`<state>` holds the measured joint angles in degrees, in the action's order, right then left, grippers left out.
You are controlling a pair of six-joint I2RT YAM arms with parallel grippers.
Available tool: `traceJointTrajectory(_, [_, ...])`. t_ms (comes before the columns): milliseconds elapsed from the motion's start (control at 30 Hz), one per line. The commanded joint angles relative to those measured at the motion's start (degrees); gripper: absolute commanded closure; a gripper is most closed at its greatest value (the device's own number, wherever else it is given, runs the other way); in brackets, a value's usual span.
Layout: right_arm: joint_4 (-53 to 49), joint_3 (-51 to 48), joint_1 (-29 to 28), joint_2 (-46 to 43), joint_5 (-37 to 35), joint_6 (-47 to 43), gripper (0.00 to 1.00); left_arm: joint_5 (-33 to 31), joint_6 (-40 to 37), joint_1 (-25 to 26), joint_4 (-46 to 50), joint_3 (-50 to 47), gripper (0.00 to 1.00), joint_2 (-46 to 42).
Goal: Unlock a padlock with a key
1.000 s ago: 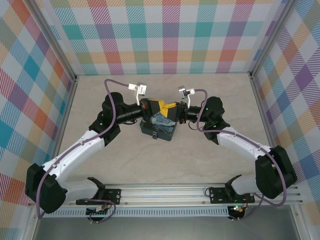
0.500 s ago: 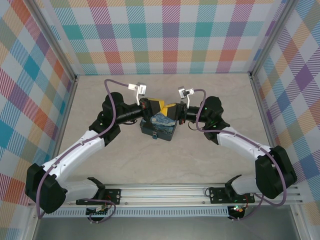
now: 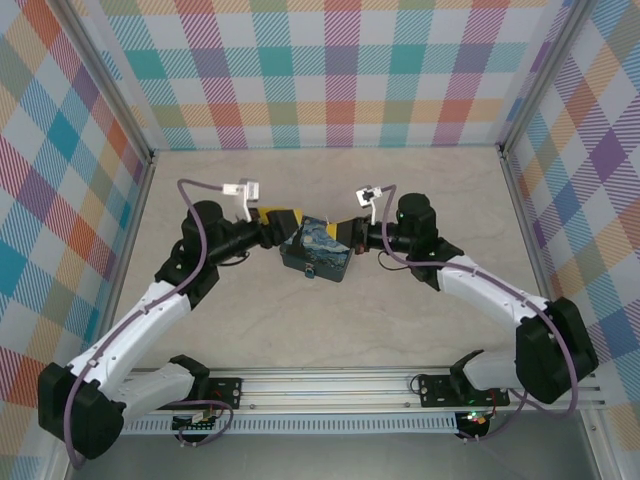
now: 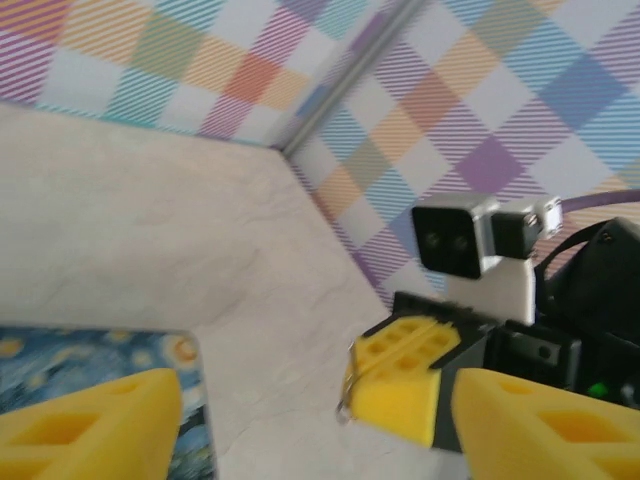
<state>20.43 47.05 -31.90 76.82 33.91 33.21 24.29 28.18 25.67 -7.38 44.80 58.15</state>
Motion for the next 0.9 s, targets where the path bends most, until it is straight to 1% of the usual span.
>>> traceJointTrajectory(0, [0.46, -1.38, -0.36, 4.19, -3.45, 0.51, 0.96, -0.01, 0.21, -0.45, 1.70, -7.14, 0.20, -2.56])
traceJointTrajectory(133, [3.67, -0.95, -0.36, 9.92, -4.28, 2.05, 0.95, 1.70, 1.04, -0.45, -2.88, -15.37, 0.16, -2.51])
traceJointTrajectory(300, [6.51, 1.44, -0.36, 16.93, -3.48, 3.41, 0.95, 3.61, 1.00, -0.45, -9.98, -20.80, 0.13, 2.79])
traceJointTrajectory(567, [7.39, 4.78, 0.14, 24.13, -3.00, 3.18, 0.95, 4.72, -0.73, -0.23, -19.16, -22.47, 0.11, 13.22])
traceJointTrajectory(867, [3.15, 5.91, 0.17, 25.67, -4.82, 1.17, 0.95, 3.13, -1.20, 1.70, -25.60, -22.32, 0.08, 20.77])
